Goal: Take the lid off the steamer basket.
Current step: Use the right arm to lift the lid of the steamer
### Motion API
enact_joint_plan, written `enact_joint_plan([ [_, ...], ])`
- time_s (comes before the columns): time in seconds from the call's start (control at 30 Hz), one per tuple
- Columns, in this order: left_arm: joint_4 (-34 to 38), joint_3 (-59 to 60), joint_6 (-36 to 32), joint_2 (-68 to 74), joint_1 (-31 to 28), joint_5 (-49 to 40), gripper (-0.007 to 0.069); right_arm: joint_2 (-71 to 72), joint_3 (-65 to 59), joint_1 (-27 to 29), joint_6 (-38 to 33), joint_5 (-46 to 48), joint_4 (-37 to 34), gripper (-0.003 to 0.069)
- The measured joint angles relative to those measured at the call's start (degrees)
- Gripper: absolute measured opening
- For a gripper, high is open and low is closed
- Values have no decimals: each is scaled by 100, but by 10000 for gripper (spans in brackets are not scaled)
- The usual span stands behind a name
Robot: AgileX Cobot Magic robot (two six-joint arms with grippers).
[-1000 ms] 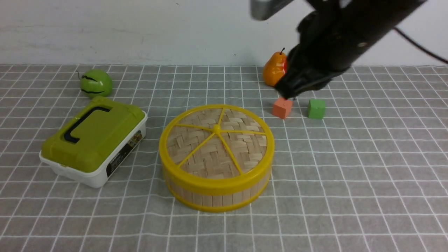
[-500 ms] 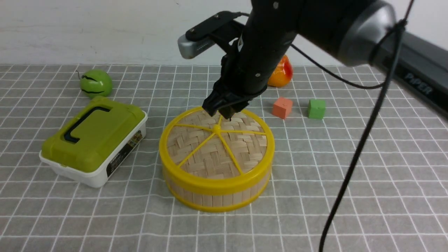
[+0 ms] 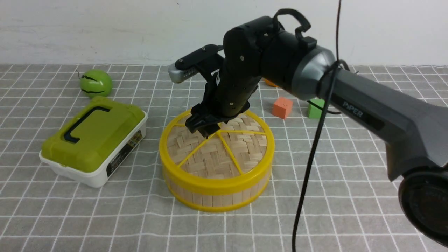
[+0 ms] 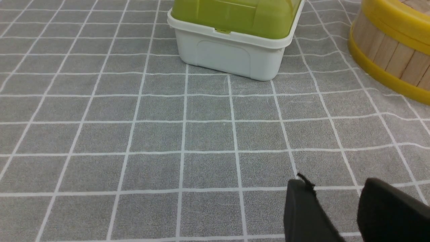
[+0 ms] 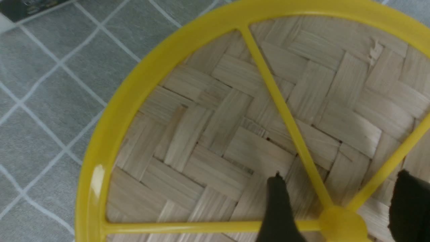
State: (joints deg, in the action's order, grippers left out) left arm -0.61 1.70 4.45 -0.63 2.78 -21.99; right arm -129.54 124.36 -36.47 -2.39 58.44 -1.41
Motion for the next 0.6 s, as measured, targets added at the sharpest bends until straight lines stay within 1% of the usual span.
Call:
enact_joint_plan([
  [0.07,0,0,0,0,0,0,239,-29,0,0,53,-51,1,372],
  [0.1,0,0,0,0,0,0,239,-45,0,0,152,-58,1,332],
  [0.13,0,0,0,0,0,0,239,-50,6,0,185,-58,1,309],
  [0.17,0,0,0,0,0,0,239,-50,6,0,189,-58,1,309],
  [0.3,0,0,0,0,0,0,239,-52,39,-5,239,-6,30,170],
  [0.33,0,0,0,0,0,0,239,-52,38,-5,239,0,30,164],
  [0.37,0,0,0,0,0,0,239,-52,38,-5,239,24,46,116],
  [0.4,0,0,0,0,0,0,239,-52,44,-5,239,27,46,95],
  [0.43,0,0,0,0,0,0,239,-52,57,-5,239,50,53,82],
  [0.6,0,0,0,0,0,0,239,-86,264,-5,239,298,53,83],
])
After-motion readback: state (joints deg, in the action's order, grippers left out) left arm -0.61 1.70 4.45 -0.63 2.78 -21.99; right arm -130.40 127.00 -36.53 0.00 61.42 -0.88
